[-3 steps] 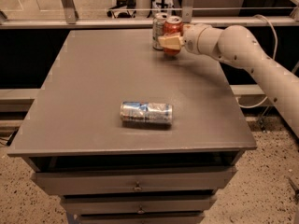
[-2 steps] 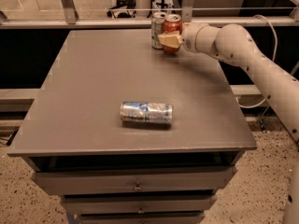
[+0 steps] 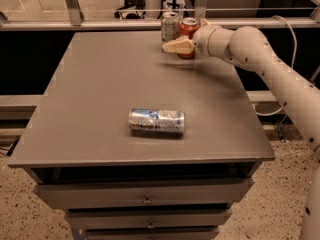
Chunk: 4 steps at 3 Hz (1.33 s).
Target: Move coke can near 7up can
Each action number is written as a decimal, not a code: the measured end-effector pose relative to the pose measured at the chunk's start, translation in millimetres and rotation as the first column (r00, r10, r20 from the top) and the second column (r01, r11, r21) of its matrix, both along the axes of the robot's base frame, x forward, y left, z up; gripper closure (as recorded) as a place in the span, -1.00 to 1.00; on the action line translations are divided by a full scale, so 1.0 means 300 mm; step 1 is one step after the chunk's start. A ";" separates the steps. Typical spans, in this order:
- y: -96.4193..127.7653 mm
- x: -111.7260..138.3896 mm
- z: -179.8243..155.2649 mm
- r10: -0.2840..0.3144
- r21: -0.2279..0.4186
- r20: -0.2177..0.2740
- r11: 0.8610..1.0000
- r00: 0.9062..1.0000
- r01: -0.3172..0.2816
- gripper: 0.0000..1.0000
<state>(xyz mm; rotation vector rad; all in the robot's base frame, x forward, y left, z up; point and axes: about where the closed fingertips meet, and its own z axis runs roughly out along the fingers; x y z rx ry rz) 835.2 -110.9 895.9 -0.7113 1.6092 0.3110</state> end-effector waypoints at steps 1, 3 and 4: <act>0.011 -0.028 -0.025 0.007 0.003 -0.011 1.000 1.000 -0.007 -1.00; -0.101 -0.292 0.029 0.076 -0.042 -0.038 0.996 0.996 -0.077 -1.00; -0.182 -0.422 0.044 0.106 -0.050 -0.066 0.993 0.992 -0.109 -1.00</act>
Offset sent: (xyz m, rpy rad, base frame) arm -0.0972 -0.0411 0.0083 -0.0424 0.0319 0.0779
